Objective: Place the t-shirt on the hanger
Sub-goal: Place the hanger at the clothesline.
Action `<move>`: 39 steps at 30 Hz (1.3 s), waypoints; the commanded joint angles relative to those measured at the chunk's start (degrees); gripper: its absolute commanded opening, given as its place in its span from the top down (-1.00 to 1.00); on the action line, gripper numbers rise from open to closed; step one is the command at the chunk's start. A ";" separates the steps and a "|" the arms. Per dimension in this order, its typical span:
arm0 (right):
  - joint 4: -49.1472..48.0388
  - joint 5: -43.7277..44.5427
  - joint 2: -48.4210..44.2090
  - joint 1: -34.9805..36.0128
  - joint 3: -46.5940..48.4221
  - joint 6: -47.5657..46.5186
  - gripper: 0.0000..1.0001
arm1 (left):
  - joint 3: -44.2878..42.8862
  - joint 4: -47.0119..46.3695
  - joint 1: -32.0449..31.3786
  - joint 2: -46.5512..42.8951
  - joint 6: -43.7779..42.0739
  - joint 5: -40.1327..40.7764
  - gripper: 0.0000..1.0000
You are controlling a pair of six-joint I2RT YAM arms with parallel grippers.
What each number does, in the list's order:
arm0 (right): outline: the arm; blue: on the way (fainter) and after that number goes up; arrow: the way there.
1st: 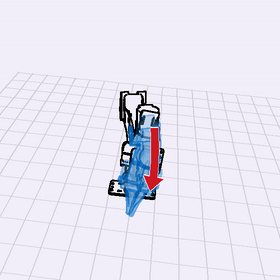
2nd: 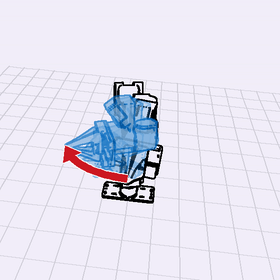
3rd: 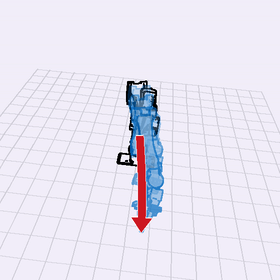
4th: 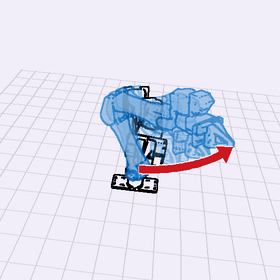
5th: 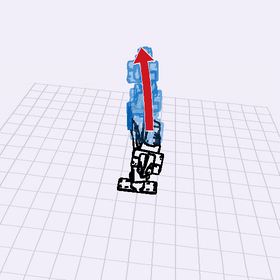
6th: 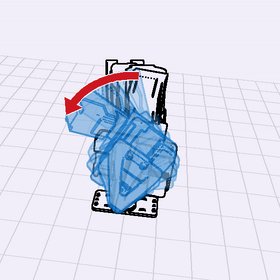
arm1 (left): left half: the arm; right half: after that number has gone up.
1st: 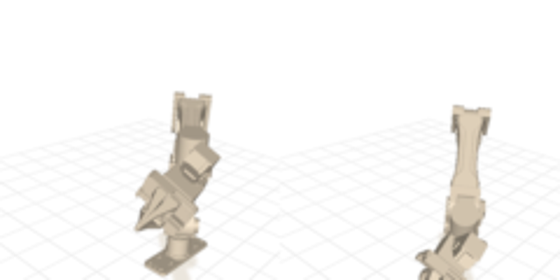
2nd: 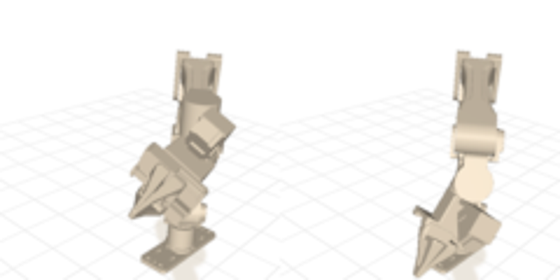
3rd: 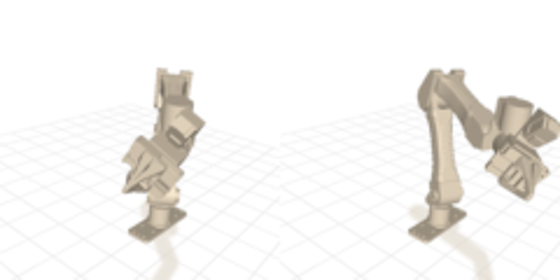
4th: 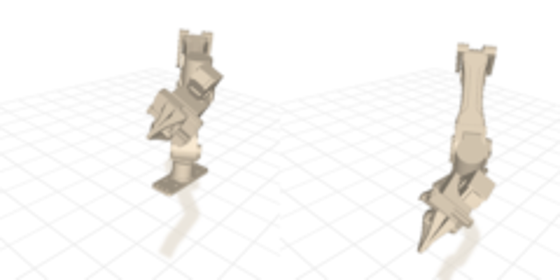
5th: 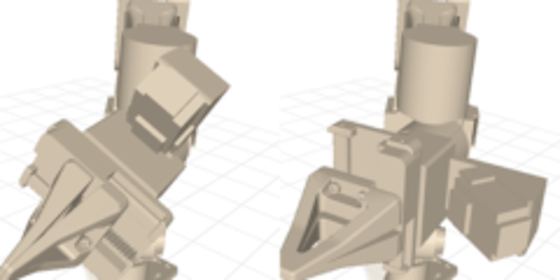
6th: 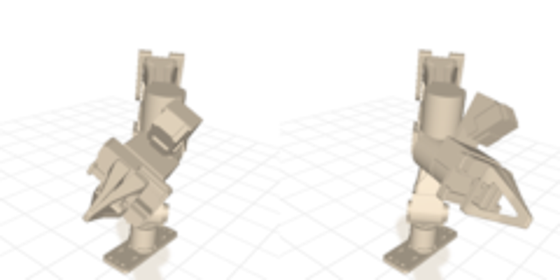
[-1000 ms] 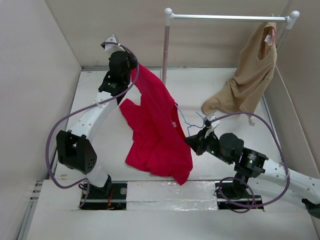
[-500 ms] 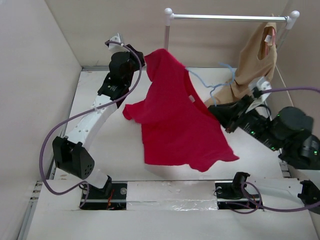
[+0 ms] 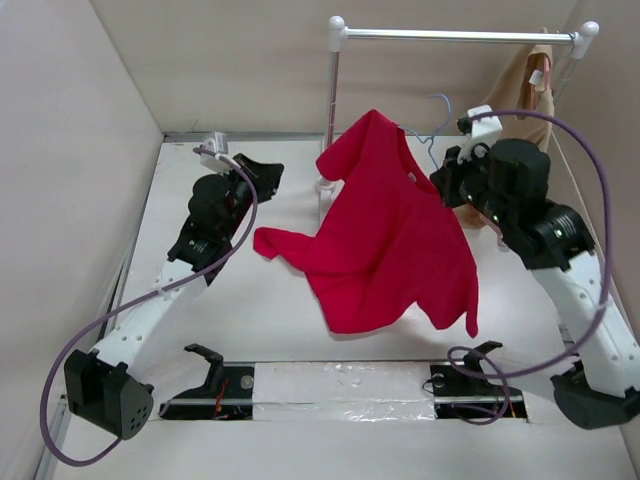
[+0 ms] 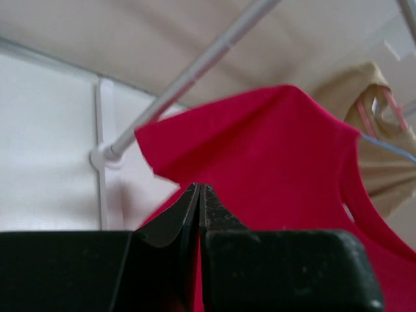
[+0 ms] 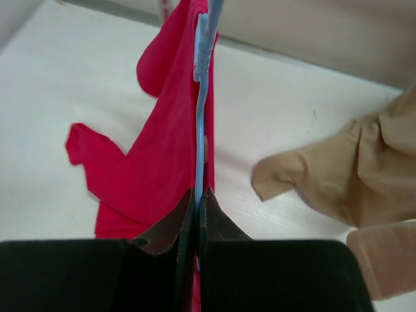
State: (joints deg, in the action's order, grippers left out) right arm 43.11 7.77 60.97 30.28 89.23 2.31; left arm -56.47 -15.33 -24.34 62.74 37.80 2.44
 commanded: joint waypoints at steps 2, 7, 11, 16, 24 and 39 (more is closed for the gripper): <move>-2.51 -1.27 5.37 -7.15 5.68 -1.34 1.00 | 5.05 -2.26 0.08 -5.69 1.58 -9.11 1.00; -3.74 -3.02 11.97 -16.81 11.92 0.41 1.00 | 10.76 1.70 0.08 -14.56 1.14 -12.80 1.00; -3.83 -2.23 16.28 -20.43 17.54 1.12 1.00 | 14.36 10.11 0.08 -24.48 -1.67 -15.44 1.00; -0.23 -1.54 24.10 -24.83 26.58 1.12 1.00 | 16.21 19.63 0.08 -33.02 -6.68 -14.57 0.91; 1.44 -1.70 31.30 -30.01 37.93 2.53 1.00 | 14.37 24.91 -3.79 -38.22 -11.61 -10.26 0.87; -0.21 -0.30 44.32 -34.76 50.08 2.00 1.00 | 14.46 25.53 -4.84 -38.66 -11.79 -9.38 0.86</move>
State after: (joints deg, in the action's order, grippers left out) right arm 48.84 6.46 104.97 -2.20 137.21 4.08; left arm -40.73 11.49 -28.88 24.23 26.98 -7.33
